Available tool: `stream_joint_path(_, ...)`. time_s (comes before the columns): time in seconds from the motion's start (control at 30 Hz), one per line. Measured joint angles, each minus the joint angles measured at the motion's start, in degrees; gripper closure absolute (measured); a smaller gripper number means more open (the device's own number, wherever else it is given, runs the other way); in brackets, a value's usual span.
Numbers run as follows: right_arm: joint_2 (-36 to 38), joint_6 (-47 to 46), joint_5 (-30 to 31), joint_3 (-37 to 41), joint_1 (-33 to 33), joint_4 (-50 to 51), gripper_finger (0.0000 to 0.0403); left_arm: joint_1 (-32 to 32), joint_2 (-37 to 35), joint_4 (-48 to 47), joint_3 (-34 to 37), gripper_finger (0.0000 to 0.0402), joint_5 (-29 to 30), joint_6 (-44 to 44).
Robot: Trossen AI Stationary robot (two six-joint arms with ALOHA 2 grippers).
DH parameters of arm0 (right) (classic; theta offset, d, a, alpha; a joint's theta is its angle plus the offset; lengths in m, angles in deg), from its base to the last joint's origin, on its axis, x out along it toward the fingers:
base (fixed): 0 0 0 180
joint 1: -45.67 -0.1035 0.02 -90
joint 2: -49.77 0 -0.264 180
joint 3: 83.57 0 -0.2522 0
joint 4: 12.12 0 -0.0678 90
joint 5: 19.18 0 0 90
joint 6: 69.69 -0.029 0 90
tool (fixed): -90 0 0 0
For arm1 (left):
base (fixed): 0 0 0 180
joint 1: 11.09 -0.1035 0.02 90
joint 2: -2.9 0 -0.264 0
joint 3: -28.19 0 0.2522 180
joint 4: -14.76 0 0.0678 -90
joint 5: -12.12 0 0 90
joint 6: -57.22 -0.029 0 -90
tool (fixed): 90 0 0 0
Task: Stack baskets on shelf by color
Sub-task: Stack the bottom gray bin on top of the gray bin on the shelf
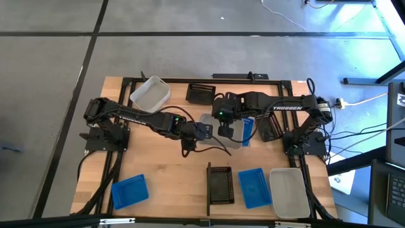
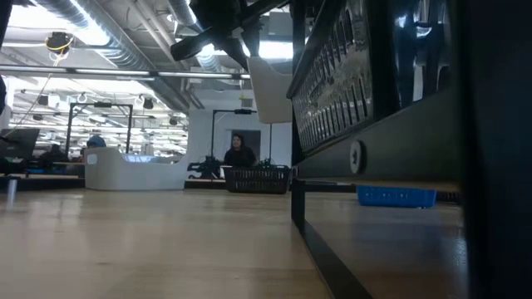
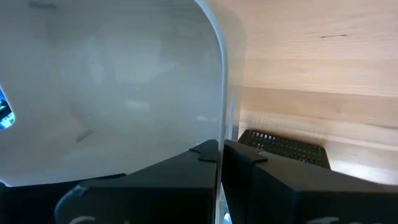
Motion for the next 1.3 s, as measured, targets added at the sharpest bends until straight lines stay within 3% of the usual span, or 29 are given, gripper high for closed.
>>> stream_joint_path(1.03,0.09,-1.23,2.43,0.00,-0.02,0.15,0.0403,0.00,0.00,1.91,0.11,0.0401,0.42,0.22)
stream_joint_path(1.3,0.09,-2.07,2.99,0.00,0.00,-0.04,0.0403,0.00,0.02,1.51,0.11,0.0401,3.25,0.24)
